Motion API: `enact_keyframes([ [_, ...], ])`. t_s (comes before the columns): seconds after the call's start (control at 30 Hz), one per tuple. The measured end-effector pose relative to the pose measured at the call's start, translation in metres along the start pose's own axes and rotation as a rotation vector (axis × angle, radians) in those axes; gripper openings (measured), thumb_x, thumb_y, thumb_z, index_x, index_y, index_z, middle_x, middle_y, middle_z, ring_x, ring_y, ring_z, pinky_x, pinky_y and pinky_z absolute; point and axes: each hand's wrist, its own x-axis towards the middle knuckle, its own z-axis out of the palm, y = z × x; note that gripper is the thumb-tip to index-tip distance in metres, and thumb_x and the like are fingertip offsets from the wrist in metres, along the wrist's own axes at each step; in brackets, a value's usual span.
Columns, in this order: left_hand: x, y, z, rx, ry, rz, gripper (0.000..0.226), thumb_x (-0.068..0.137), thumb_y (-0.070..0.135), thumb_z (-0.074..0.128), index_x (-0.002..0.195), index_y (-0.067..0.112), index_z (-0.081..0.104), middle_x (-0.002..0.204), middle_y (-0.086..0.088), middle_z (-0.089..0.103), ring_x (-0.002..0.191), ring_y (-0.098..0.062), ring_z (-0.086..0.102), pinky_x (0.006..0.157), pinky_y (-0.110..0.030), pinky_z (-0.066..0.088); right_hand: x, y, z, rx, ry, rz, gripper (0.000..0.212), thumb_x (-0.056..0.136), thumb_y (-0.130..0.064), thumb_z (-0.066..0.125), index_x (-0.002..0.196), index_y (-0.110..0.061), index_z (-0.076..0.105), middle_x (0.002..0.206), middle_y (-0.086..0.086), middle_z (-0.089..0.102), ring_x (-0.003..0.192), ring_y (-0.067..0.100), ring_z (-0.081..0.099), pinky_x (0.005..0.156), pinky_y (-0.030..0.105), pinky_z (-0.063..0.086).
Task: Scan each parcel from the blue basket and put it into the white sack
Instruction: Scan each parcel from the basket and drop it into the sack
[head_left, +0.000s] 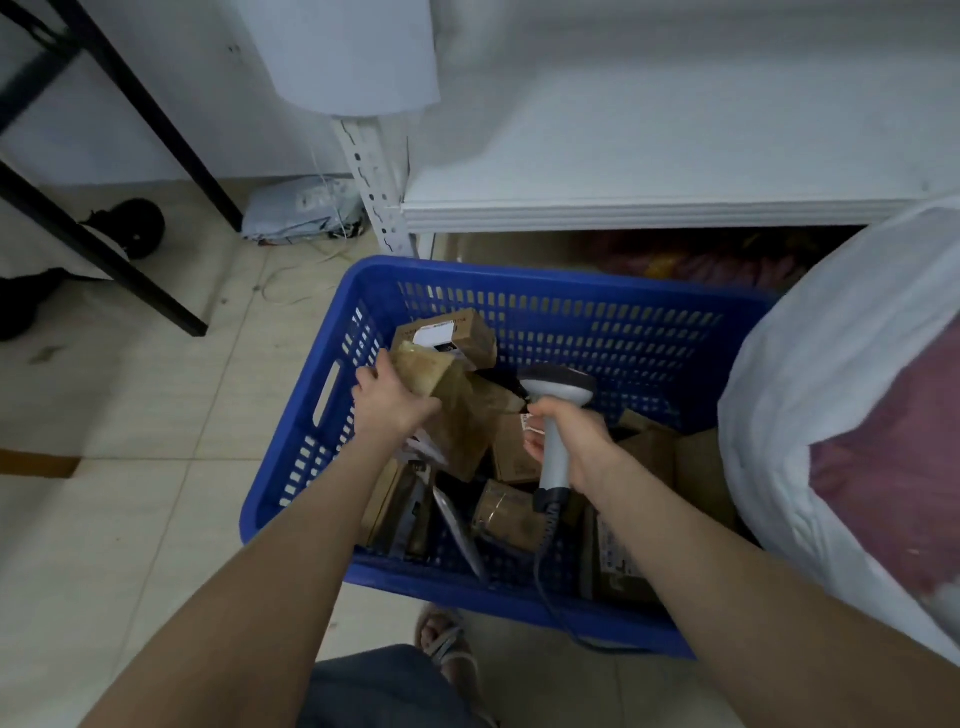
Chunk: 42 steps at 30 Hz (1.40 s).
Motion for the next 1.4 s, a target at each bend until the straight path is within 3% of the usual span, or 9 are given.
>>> enact_keyframes([
  [0.13,-0.02,0.022,-0.04,-0.424,-0.127,0.009,0.095,0.063,0.04,0.078,0.143,0.016,0.033,0.135,-0.006,0.042,0.119,-0.026,0.05,0.098,-0.041,0.045,-0.035,-0.017,-0.023,0.002,0.067,-0.13,0.03,0.083,-0.011,0.07,0.11,-0.003,0.058,0.093,0.01,0.06,0.083,0.023,0.06,0.07,0.035,0.056],
  [0.27,-0.055,0.026,-0.081,-0.837,-0.298,-0.031,0.071,0.076,0.027,0.073,0.139,0.014,0.043,0.129,-0.006,0.055,0.105,-0.02,0.058,0.086,-0.036,0.051,-0.08,-0.027,-0.043,0.027,0.109,-0.287,0.053,0.079,-0.014,0.073,0.127,-0.008,0.051,0.104,0.006,0.058,0.1,0.025,0.056,0.096,0.049,0.05],
  [0.37,-0.09,0.028,-0.109,-0.953,-0.367,-0.001,0.043,0.084,0.019,0.064,0.125,0.011,0.055,0.119,-0.008,0.058,0.099,-0.02,0.057,0.079,-0.033,0.05,-0.117,-0.033,-0.059,0.101,0.086,-0.366,0.057,0.073,-0.022,0.078,0.124,-0.009,0.057,0.117,0.009,0.063,0.104,0.028,0.06,0.095,0.051,0.05],
  [0.47,-0.131,0.033,-0.129,-0.951,-0.447,0.043,0.029,0.089,0.027,0.061,0.115,0.016,0.057,0.113,-0.007,0.059,0.097,-0.02,0.059,0.075,-0.033,0.051,-0.152,-0.039,-0.075,0.138,-0.006,-0.408,0.057,0.067,-0.029,0.081,0.119,-0.01,0.064,0.111,0.01,0.07,0.1,0.028,0.067,0.092,0.048,0.054],
  [0.6,-0.171,0.042,-0.146,-0.856,-0.513,0.008,0.046,0.088,0.053,0.054,0.115,0.016,0.056,0.108,-0.009,0.065,0.099,-0.023,0.061,0.076,-0.034,0.048,-0.206,-0.052,-0.095,0.138,-0.025,-0.479,0.033,0.081,-0.016,0.076,0.11,-0.005,0.066,0.092,0.008,0.071,0.089,0.025,0.067,0.084,0.037,0.056],
  [0.83,-0.22,0.065,-0.142,-0.915,-0.538,-0.069,0.053,0.089,0.061,0.045,0.109,0.014,0.059,0.101,-0.011,0.068,0.102,-0.029,0.064,0.081,-0.041,0.053,-0.263,-0.064,-0.13,0.076,-0.074,-0.598,0.014,0.083,-0.015,0.074,0.09,-0.006,0.067,0.076,0.007,0.067,0.063,0.019,0.063,0.057,0.027,0.052],
  [1.0,-0.241,0.083,-0.146,-0.983,-0.571,0.026,0.069,0.084,0.076,0.034,0.106,0.017,0.064,0.104,-0.009,0.066,0.088,-0.02,0.06,0.062,-0.029,0.049,-0.272,-0.055,-0.153,0.038,0.006,-0.609,0.034,0.076,-0.02,0.08,0.103,-0.005,0.067,0.091,0.012,0.069,0.079,0.026,0.064,0.079,0.039,0.056],
  [1.2,-0.264,0.115,-0.133,-1.161,-0.502,0.229,0.024,0.094,0.042,0.052,0.095,0.019,0.06,0.072,0.006,0.062,0.07,-0.013,0.049,0.062,-0.026,0.04,-0.281,-0.039,-0.154,0.127,-0.074,-0.56,0.025,0.082,-0.011,0.071,0.105,-0.003,0.066,0.091,0.012,0.067,0.078,0.026,0.066,0.041,0.022,0.043],
  [1.4,-0.276,0.151,-0.103,-1.215,-0.577,0.216,0.042,0.093,0.044,0.053,0.128,0.02,0.052,0.121,-0.009,0.064,0.107,-0.028,0.062,0.07,-0.042,0.056,-0.289,-0.024,-0.133,0.156,-0.107,-0.581,0.009,0.084,-0.011,0.073,0.085,-0.008,0.065,0.072,0.006,0.067,0.056,0.014,0.063,0.047,0.021,0.044],
])
